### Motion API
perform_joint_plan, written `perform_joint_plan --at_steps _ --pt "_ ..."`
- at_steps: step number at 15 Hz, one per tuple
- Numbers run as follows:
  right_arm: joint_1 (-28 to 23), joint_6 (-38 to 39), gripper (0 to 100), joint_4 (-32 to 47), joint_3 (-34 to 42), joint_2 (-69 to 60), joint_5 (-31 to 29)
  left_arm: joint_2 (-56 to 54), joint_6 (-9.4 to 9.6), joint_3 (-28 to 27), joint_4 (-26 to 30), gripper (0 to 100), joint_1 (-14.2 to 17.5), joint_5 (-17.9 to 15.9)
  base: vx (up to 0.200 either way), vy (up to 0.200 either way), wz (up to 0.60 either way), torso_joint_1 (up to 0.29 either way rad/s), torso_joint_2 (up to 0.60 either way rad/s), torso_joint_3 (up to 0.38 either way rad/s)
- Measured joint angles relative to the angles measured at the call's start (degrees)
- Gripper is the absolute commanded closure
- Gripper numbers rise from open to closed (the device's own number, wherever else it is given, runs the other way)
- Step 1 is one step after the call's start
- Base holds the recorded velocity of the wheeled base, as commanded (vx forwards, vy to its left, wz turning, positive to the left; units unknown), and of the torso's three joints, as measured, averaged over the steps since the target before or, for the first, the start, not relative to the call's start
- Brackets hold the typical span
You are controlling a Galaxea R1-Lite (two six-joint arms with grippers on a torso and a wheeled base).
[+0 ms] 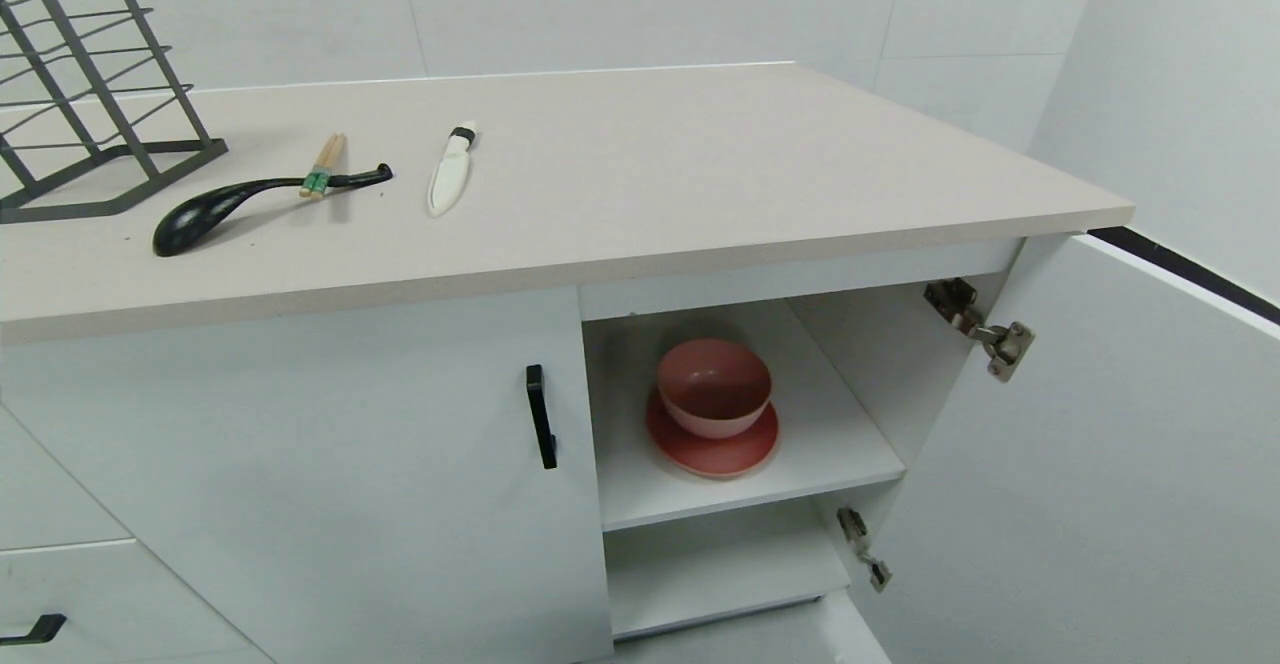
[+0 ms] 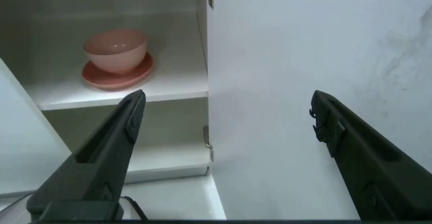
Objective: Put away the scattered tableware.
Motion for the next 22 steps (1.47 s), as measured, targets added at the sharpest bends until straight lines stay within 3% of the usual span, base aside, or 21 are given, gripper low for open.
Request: perform_joint_plan --at_steps 13,22 --pt "-0.1 0.41 0 0.11 0.02 -0.82 -0.06 0.0 -0.13 0.0 -0.02 0 0.11 0.0 -0.2 0.0 0.0 0.003 0.0 0.003" --pt "-0.02 0.44 0 0.09 0.02 -0.82 -0.06 0.0 -0.2 0.0 0.04 0 0.07 0.02 -0.2 -0.2 0.0 0.001 0.0 0.002"
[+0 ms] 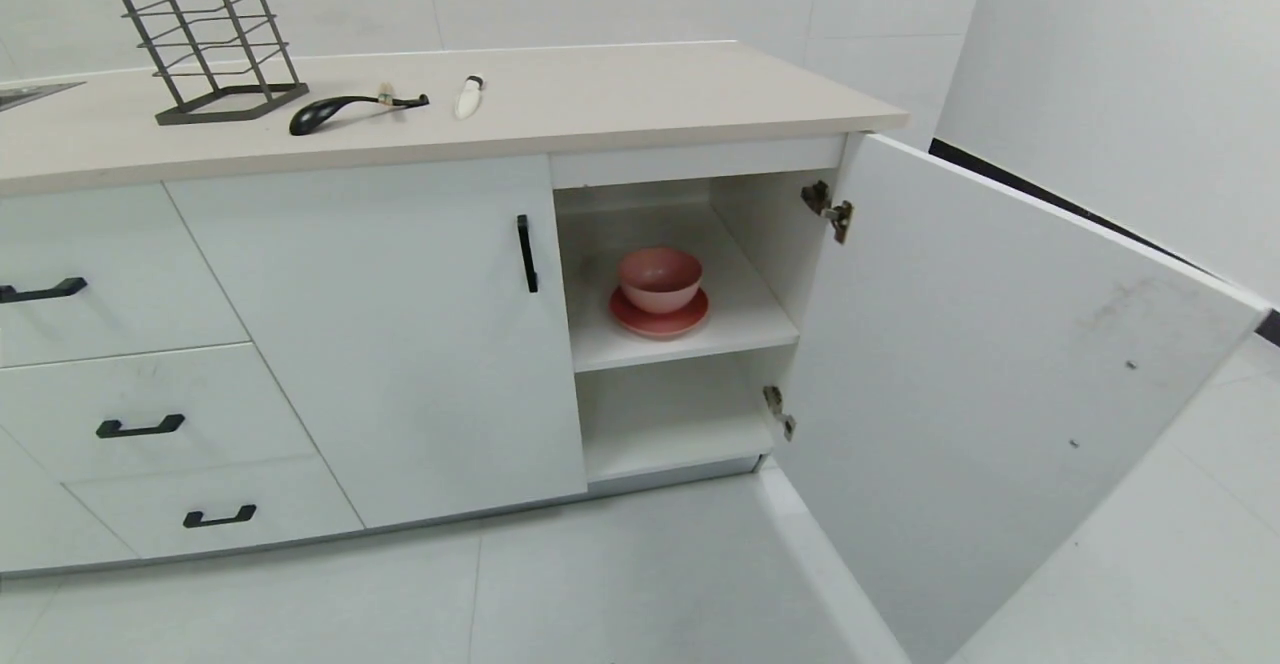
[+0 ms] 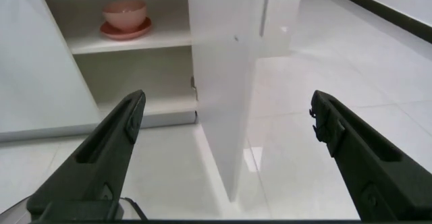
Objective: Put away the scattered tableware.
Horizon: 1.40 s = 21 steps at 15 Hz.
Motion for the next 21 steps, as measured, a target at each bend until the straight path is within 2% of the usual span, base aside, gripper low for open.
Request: perform_joint_plan --at_steps 12,21 --pt "-0.02 0.0 0 0.02 0.0 0.05 -0.02 0.0 -0.09 0.0 -0.06 0 0.04 0.11 0.0 -0.2 0.0 0.002 0.0 0.002" --pt "0.0 -0.07 0 -0.05 0.0 0.06 0.05 0.0 -0.11 0.0 -0.02 0 0.04 0.13 0.0 0.0 0.0 0.0 0.0 0.0"
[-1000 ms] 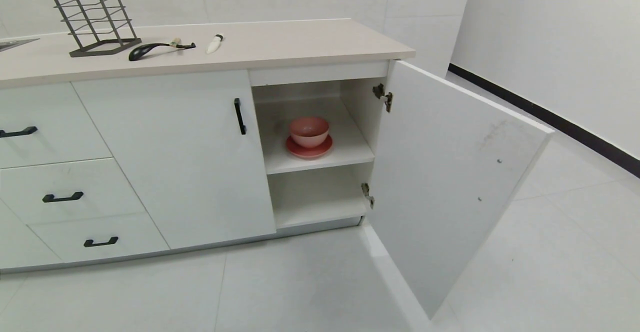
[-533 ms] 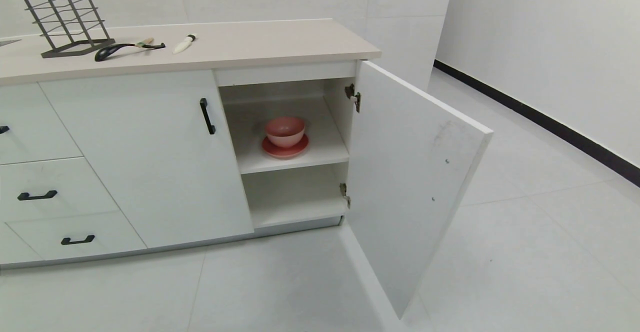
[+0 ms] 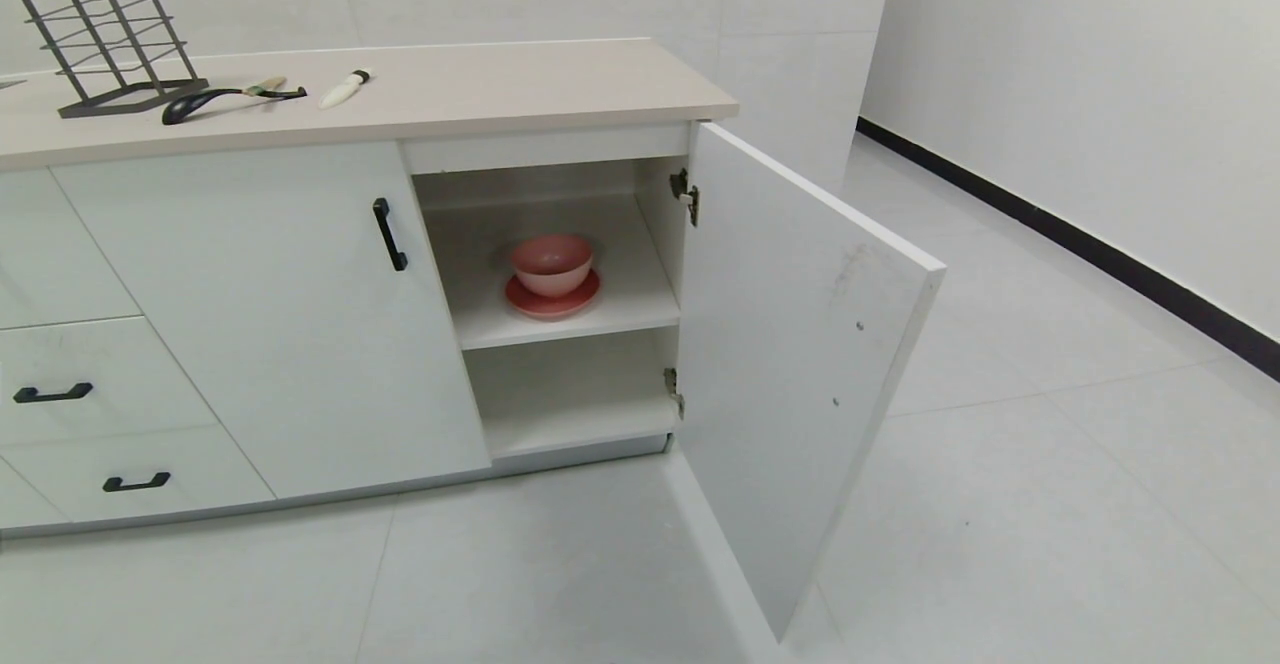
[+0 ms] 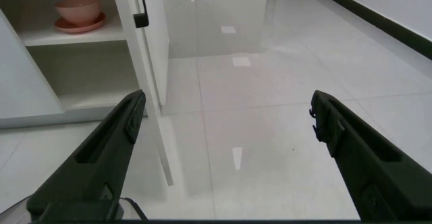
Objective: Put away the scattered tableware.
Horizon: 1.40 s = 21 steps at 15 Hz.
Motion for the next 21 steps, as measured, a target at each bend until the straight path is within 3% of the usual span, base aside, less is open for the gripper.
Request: perform_joint_plan --at_steps 6,7,17,19,21 --pt "0.02 -0.02 0 0.0 0.0 0.0 0.0 0.0 0.05 0.0 -0.01 0 0.0 -0.05 0.0 0.0 0.0 0.0 0.0 0.0" --pt "0.02 0.0 100 0.0 0.0 0.0 0.0 0.0 0.05 0.0 -0.01 0 0.0 -0.05 0.0 0.0 0.0 0.0 0.0 0.0" --pt "-0.02 -0.13 100 -0.66 0.0 0.02 0.13 0.0 0.06 0.0 -0.01 0 0.0 0.06 0.0 0.0 0.0 0.0 0.0 0.0" --pt "-0.09 -0.52 100 -8.95 0.0 0.02 0.44 0.0 0.02 0.0 -0.01 0 0.0 0.5 0.0 0.0 0.0 0.0 0.0 0.0" --pt "-0.09 -1.26 100 -14.07 -0.68 0.12 6.08 0.0 0.13 0.0 -0.01 0 0.0 0.61 0.0 0.0 0.0 0.0 0.0 0.0"
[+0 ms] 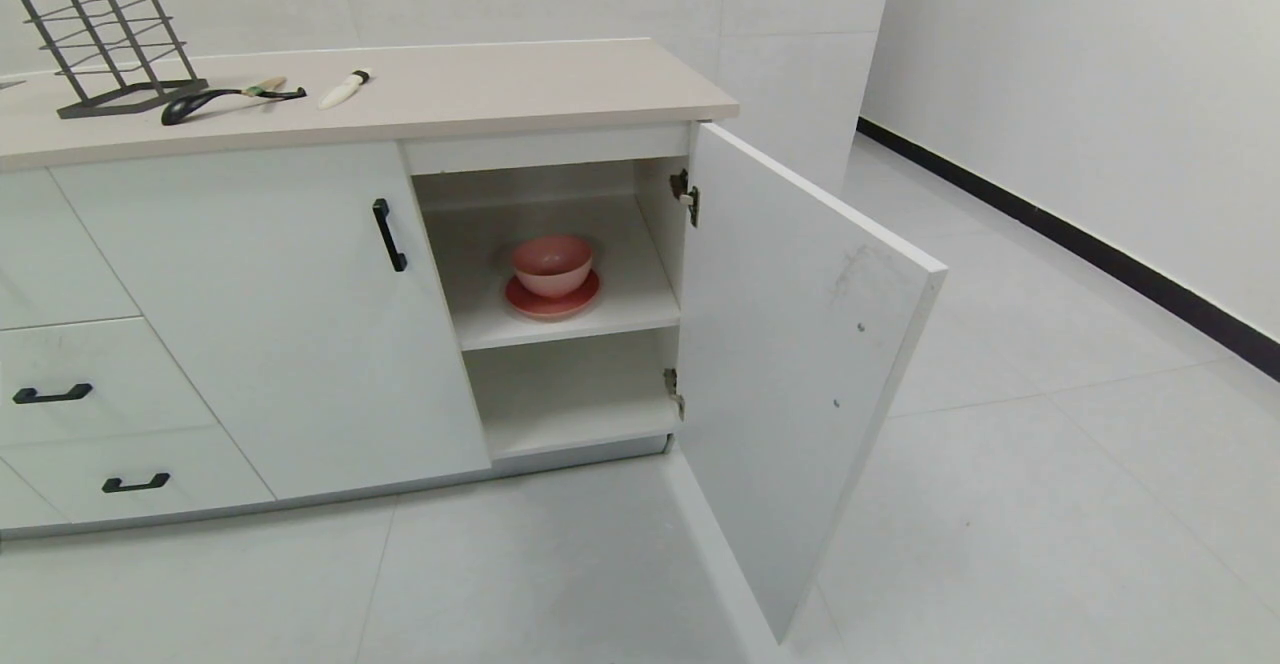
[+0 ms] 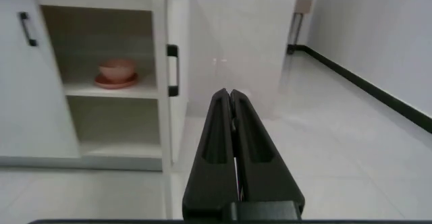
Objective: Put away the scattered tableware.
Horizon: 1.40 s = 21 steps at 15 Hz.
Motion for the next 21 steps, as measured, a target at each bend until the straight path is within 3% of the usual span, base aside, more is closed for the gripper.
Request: perform_joint_plan --at_steps 4,6,11,17,19,21 --pt "2.39 2.99 100 0.07 -5.9 8.13 4.73 0.0 -0.6 0.0 -0.05 0 0.0 0.29 0.0 0.0 0.0 0.0 0.0 0.0" --pt "4.66 2.47 100 -4.71 -8.91 16.62 6.49 0.0 -0.68 0.0 -0.07 0 0.0 0.29 0.0 0.0 0.0 0.0 0.0 0.0" --pt "6.86 1.41 100 -24.66 -9.02 36.66 9.12 0.0 -0.76 0.0 -0.1 0 0.0 0.29 0.0 0.0 0.0 0.0 0.0 0.0" --pt "5.71 -1.23 100 -60.36 -6.6 64.96 15.36 0.0 -1.01 0.0 -0.1 0 0.0 0.32 0.0 0.0 0.0 0.0 0.0 0.0" --pt "4.13 -2.19 100 -67.04 -8.68 73.53 18.47 0.0 -1.23 0.0 -0.1 0 0.0 0.35 0.0 0.0 0.0 0.0 0.0 0.0" --pt "3.52 -2.52 100 -68.62 -13.42 78.95 19.48 0.0 -1.28 0.0 -0.1 0 0.0 0.32 0.0 0.0 0.0 0.0 0.0 0.0"
